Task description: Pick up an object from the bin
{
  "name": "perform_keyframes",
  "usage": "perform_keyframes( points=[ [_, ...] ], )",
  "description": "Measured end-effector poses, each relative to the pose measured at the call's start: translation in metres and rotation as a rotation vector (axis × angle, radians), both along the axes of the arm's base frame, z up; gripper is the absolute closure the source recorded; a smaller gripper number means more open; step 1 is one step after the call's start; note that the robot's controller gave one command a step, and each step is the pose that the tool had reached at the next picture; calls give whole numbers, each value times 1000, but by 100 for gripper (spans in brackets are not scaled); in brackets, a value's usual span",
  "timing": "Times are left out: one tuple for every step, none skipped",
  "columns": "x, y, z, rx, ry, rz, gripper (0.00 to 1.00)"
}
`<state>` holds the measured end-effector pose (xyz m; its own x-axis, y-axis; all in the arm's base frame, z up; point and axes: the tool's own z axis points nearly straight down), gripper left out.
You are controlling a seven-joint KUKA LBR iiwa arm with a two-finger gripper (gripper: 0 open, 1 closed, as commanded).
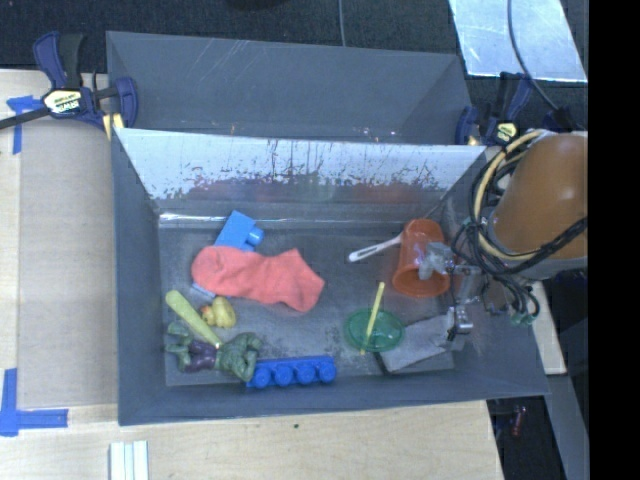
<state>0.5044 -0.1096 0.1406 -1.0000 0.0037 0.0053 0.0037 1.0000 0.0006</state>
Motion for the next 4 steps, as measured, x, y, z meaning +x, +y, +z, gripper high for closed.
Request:
perform_keyframes(
  points=[
    [2, 1, 5, -1, -8, 4, 0],
    [-7, -11, -55, -5, -36, 272, 0],
    [-17, -16, 1, -2, -12, 369, 0],
    [-19, -15, -30, -3, -18, 712, 0]
  ],
)
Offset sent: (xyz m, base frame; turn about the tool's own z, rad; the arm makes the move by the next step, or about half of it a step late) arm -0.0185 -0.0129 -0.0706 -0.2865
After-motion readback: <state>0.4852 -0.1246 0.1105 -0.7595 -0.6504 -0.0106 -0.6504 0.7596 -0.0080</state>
